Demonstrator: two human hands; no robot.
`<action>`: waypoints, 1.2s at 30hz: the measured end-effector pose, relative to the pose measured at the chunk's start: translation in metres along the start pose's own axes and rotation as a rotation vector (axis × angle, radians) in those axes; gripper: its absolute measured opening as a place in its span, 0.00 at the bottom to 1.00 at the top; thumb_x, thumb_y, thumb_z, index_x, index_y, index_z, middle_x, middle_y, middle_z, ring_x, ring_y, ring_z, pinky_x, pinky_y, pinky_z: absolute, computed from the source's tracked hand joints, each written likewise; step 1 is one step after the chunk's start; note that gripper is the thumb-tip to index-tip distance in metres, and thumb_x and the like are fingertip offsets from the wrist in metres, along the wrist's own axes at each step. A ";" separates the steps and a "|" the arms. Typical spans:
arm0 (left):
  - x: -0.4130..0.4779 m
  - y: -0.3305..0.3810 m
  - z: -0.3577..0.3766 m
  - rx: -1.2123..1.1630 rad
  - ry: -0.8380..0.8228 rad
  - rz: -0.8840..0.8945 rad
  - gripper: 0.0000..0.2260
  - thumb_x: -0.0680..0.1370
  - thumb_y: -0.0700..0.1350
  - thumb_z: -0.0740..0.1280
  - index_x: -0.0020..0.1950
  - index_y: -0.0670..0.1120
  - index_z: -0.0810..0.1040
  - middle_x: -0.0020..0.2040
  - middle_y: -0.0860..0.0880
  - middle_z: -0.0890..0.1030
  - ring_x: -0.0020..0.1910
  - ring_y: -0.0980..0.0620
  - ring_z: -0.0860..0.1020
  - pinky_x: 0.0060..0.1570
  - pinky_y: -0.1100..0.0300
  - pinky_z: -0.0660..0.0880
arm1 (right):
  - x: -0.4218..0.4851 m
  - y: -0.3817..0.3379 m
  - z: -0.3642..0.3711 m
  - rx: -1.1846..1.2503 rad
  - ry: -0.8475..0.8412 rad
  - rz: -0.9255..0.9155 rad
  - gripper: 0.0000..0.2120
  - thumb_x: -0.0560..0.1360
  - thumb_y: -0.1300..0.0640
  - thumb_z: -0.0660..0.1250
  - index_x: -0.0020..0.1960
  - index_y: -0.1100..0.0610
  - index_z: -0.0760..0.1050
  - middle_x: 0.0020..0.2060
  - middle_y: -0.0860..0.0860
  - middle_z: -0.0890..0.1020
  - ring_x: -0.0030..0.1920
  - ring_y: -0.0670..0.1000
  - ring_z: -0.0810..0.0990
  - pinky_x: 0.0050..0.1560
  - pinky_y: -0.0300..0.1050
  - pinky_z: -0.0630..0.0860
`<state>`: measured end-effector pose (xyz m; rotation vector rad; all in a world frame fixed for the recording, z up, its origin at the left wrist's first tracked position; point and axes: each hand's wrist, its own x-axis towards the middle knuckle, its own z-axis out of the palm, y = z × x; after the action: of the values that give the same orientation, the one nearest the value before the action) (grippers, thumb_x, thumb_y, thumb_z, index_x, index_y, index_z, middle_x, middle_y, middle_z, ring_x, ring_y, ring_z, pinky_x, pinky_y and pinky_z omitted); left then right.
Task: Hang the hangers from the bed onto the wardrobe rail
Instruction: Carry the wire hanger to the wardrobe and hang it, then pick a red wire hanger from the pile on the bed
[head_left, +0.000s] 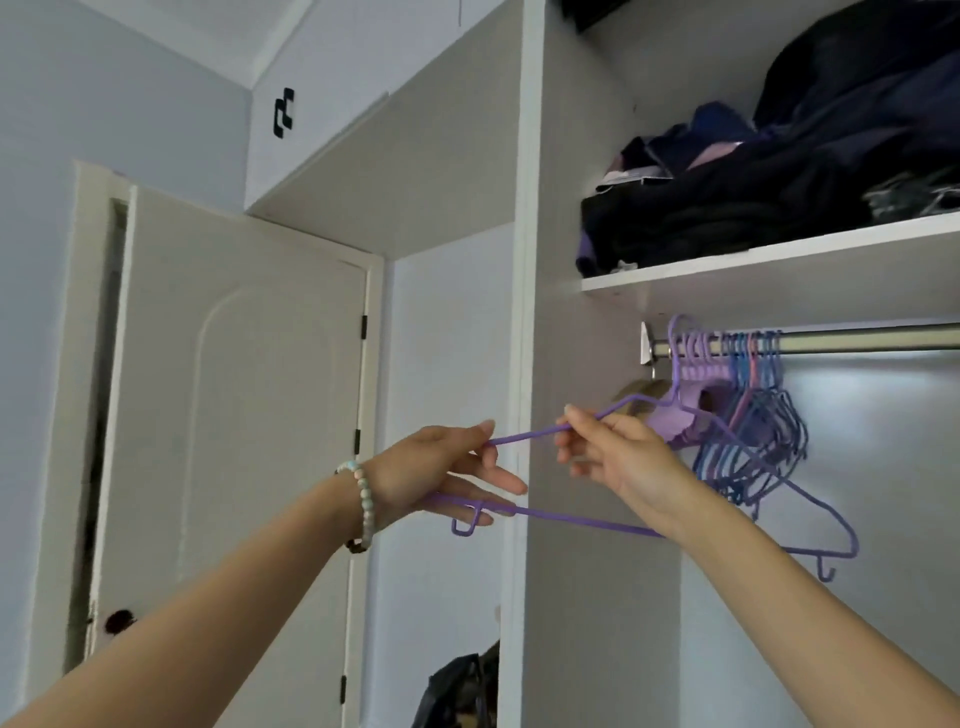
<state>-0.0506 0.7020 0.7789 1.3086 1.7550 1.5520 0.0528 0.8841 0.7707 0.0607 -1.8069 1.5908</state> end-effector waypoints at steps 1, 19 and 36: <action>0.013 0.002 0.013 -0.011 0.006 0.022 0.16 0.80 0.53 0.56 0.38 0.45 0.71 0.47 0.43 0.85 0.49 0.40 0.82 0.48 0.53 0.80 | 0.003 -0.002 -0.018 0.007 0.011 0.003 0.08 0.78 0.58 0.62 0.43 0.59 0.77 0.31 0.49 0.81 0.31 0.44 0.79 0.34 0.36 0.74; 0.204 0.007 0.214 -0.128 0.202 0.211 0.17 0.82 0.50 0.52 0.38 0.45 0.71 0.40 0.50 0.83 0.29 0.54 0.81 0.32 0.60 0.79 | 0.064 0.011 -0.213 -0.134 0.449 -0.144 0.15 0.74 0.60 0.70 0.58 0.63 0.73 0.38 0.52 0.84 0.34 0.46 0.83 0.33 0.37 0.79; 0.273 0.004 0.252 -0.012 0.034 0.007 0.19 0.83 0.49 0.50 0.64 0.41 0.74 0.62 0.43 0.77 0.46 0.50 0.78 0.41 0.65 0.75 | 0.105 0.044 -0.290 -0.180 0.518 0.040 0.16 0.75 0.60 0.68 0.62 0.61 0.75 0.42 0.55 0.82 0.33 0.48 0.82 0.35 0.40 0.79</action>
<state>0.0365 1.0634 0.7832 1.2912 1.7611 1.5941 0.0912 1.1932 0.7838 -0.4342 -1.5327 1.3081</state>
